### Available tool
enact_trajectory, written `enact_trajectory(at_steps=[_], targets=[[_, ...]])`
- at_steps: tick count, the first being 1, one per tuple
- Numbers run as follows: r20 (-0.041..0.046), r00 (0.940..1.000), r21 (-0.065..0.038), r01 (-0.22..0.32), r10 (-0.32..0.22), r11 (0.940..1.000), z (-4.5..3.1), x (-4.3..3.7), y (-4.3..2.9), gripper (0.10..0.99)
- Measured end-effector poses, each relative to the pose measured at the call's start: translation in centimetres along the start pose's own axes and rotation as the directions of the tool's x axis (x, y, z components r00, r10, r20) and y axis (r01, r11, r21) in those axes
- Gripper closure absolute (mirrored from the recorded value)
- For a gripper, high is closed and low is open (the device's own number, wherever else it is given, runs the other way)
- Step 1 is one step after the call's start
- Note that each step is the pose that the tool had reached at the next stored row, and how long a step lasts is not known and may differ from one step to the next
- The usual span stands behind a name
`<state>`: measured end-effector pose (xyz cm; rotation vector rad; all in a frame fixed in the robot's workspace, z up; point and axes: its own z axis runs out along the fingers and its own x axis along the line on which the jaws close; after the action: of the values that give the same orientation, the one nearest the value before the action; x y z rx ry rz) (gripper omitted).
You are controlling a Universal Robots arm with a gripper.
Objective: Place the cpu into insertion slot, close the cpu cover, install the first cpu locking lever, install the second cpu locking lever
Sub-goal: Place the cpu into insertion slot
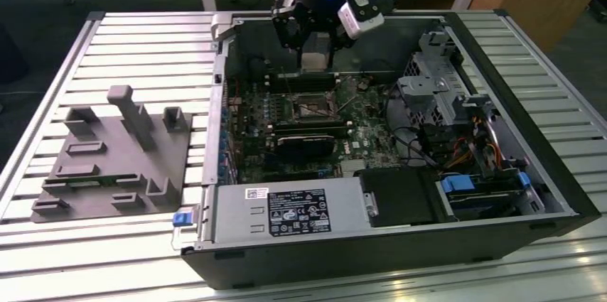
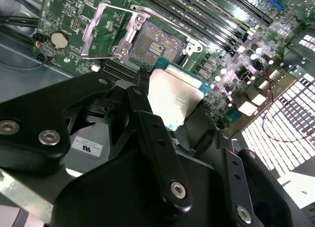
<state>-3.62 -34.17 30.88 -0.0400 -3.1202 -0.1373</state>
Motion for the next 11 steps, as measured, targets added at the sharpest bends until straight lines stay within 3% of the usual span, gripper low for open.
enact_trajectory(at_steps=[11], targets=[[0.0,1.0,0.0,0.0,0.0,1.0,1.99,-0.04,-0.17,0.549]])
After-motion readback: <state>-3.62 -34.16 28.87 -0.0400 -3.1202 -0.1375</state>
